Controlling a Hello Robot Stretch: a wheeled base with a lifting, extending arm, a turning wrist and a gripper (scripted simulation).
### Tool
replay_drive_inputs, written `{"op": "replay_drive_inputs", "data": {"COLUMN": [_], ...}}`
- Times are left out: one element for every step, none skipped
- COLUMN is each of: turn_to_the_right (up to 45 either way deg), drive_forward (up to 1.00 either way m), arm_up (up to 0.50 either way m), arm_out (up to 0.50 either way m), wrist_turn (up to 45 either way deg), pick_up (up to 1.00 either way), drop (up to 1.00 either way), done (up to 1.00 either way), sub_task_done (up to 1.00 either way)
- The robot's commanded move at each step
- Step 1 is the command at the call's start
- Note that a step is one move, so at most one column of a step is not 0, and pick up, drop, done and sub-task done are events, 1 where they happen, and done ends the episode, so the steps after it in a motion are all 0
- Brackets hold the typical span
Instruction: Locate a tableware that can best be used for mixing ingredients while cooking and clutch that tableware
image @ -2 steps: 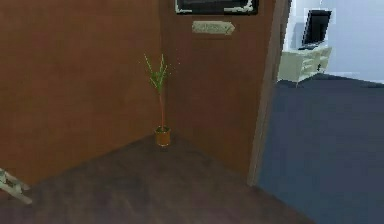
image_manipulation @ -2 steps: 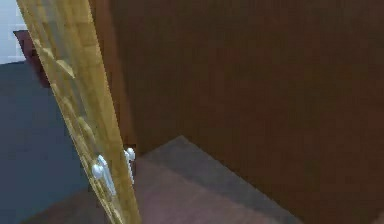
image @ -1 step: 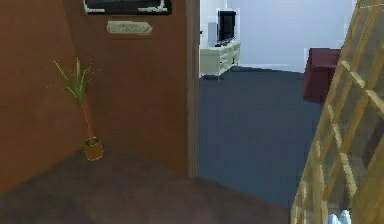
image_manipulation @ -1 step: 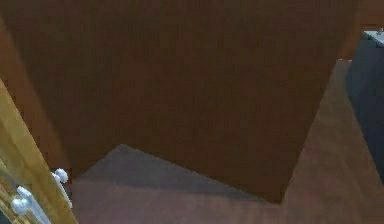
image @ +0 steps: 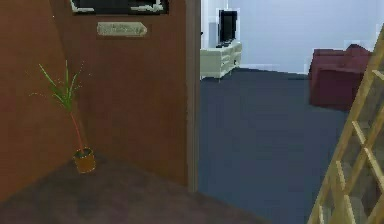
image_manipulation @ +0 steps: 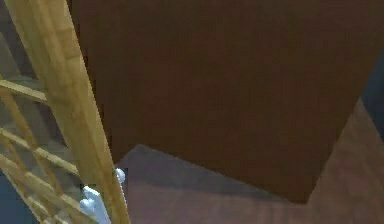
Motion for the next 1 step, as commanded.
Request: {"op": "replay_drive_inputs", "data": {"turn_to_the_right": [3.0], "drive_forward": [0.00], "arm_up": [0.00], "arm_out": [0.00], "wrist_turn": [0.0], "pick_up": [0.00], "drop": [0.00], "done": [0.00], "sub_task_done": [0.00]}}
